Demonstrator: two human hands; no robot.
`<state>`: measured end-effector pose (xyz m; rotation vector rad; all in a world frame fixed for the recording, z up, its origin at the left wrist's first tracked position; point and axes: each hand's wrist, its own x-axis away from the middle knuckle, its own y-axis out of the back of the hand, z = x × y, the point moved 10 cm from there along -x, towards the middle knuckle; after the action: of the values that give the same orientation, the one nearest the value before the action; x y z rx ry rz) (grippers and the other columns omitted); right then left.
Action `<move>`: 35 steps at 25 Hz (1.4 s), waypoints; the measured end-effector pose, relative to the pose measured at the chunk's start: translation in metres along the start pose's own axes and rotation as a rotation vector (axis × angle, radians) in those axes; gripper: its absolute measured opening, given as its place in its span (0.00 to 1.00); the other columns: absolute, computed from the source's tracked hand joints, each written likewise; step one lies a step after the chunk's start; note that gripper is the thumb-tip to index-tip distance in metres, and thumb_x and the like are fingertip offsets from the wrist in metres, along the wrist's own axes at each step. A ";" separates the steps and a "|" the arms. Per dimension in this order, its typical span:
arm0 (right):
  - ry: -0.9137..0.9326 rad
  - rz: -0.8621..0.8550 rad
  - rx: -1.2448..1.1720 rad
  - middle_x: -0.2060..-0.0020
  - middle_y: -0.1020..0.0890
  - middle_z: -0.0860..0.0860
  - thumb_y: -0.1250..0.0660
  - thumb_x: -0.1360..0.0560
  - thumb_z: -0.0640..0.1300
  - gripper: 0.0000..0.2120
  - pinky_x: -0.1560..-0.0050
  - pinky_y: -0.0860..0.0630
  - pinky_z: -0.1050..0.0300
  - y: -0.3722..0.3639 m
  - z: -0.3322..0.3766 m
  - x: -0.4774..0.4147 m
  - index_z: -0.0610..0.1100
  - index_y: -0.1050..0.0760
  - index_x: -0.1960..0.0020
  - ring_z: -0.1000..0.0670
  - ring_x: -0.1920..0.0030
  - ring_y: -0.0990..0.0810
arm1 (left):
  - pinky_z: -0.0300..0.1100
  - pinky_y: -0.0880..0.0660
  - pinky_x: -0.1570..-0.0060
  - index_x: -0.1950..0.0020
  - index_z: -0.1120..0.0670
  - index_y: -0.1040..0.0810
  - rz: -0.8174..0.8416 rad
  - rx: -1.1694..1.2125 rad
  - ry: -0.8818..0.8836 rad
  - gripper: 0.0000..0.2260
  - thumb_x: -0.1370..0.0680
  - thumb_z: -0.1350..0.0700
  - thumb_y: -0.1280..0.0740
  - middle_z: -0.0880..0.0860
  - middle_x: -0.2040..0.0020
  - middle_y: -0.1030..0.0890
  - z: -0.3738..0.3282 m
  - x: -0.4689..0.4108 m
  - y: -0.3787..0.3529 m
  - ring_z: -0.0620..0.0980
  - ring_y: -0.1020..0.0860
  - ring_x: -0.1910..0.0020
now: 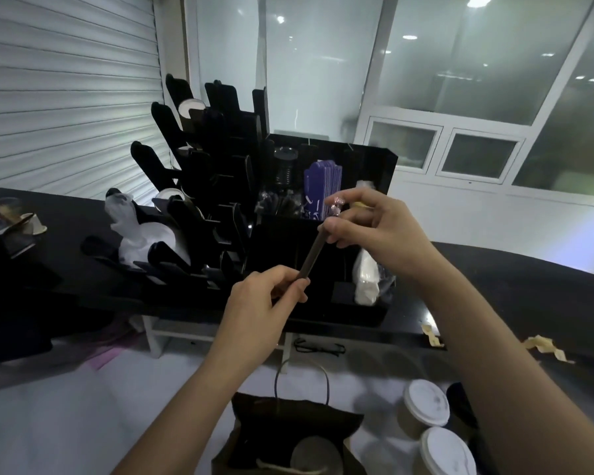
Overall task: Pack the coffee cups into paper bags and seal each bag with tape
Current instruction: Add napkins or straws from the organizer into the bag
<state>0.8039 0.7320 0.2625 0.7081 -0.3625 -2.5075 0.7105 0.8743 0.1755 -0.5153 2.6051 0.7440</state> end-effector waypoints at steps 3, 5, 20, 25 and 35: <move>-0.034 0.040 -0.015 0.55 0.13 0.42 0.28 0.23 0.37 0.08 0.51 0.18 0.54 -0.015 -0.017 0.018 0.40 0.19 0.44 0.47 0.55 0.13 | 0.29 0.25 0.55 0.49 0.46 0.17 0.031 0.026 -0.007 0.05 0.19 0.51 0.33 0.41 0.60 0.16 -0.004 0.009 -0.003 0.38 0.19 0.56; -0.046 0.015 -0.038 0.55 0.13 0.40 0.29 0.22 0.37 0.06 0.52 0.19 0.53 -0.018 -0.023 0.029 0.40 0.18 0.46 0.48 0.57 0.14 | 0.31 0.25 0.56 0.50 0.46 0.17 0.055 0.033 -0.005 0.05 0.19 0.51 0.33 0.41 0.60 0.16 -0.005 0.015 -0.007 0.39 0.19 0.56; -0.095 -0.292 -0.145 0.57 0.16 0.39 0.30 0.22 0.36 0.07 0.54 0.19 0.58 0.033 -0.048 0.119 0.33 0.20 0.47 0.49 0.62 0.18 | 0.38 0.30 0.47 0.48 0.42 0.23 0.195 -0.268 0.062 0.04 0.18 0.48 0.38 0.36 0.51 0.23 0.072 0.095 -0.007 0.37 0.28 0.45; -0.155 -0.316 -0.144 0.57 0.15 0.40 0.31 0.23 0.36 0.09 0.57 0.19 0.62 0.029 -0.070 0.150 0.30 0.21 0.46 0.49 0.62 0.18 | 0.40 0.40 0.39 0.50 0.40 0.23 0.299 -0.466 0.024 0.02 0.21 0.48 0.32 0.35 0.49 0.23 0.096 0.117 -0.023 0.39 0.30 0.41; -0.199 -0.077 0.101 0.56 0.15 0.54 0.27 0.24 0.38 0.04 0.51 0.19 0.58 -0.055 -0.106 0.177 0.45 0.17 0.51 0.50 0.54 0.16 | 0.47 0.43 0.25 0.31 0.39 0.30 0.613 -0.521 0.159 0.25 0.27 0.37 0.32 0.39 0.29 0.35 0.141 0.140 -0.050 0.45 0.42 0.26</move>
<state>0.7099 0.6712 0.0812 0.5204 -0.5458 -2.6563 0.6480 0.8802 -0.0200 0.1257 2.7175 1.6578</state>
